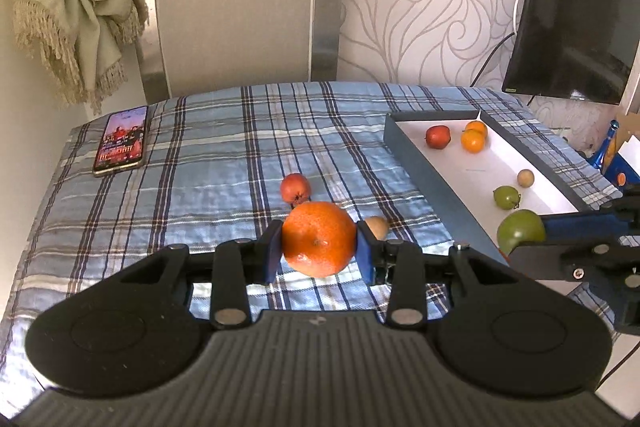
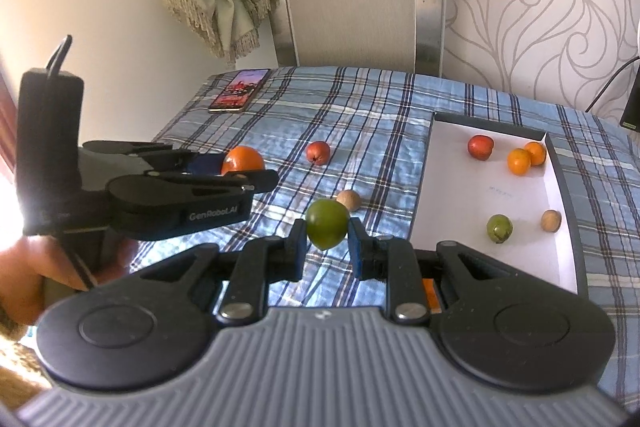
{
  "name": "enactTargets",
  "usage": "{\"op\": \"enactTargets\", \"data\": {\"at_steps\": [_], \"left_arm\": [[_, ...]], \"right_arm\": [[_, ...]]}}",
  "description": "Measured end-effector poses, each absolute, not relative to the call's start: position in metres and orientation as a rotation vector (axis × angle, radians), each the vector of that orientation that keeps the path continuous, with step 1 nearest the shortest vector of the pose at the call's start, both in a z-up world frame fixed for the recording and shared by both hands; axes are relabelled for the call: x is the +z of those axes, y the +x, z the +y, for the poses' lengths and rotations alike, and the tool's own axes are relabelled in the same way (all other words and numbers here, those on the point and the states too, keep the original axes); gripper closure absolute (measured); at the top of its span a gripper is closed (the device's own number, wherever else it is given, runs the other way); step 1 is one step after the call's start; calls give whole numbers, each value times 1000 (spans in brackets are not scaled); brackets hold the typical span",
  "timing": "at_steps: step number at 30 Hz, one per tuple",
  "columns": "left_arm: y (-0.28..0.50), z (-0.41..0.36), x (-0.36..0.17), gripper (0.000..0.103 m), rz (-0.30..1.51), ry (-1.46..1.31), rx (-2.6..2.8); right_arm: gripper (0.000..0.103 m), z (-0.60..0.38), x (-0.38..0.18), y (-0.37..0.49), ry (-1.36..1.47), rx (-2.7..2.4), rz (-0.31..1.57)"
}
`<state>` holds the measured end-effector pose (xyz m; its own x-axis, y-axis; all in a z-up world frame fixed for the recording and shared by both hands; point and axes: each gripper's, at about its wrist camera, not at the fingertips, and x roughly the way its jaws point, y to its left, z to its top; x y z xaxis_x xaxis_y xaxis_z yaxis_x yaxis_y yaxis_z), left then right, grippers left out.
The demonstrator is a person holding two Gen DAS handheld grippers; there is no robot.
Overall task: Organize fruits
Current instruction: 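Lift the orange and green fruit and carry both toward the white box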
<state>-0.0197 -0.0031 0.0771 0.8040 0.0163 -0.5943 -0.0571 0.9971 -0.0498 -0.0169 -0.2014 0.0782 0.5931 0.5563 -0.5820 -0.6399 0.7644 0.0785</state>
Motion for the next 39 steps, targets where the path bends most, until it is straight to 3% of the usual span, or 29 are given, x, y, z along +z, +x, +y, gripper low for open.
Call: {"op": "enactTargets", "data": {"at_steps": [39], "left_arm": [[-22,-18,76,60,627,-27,33]], "right_arm": [[78,-214,72,-23,-102,715,630]]}}
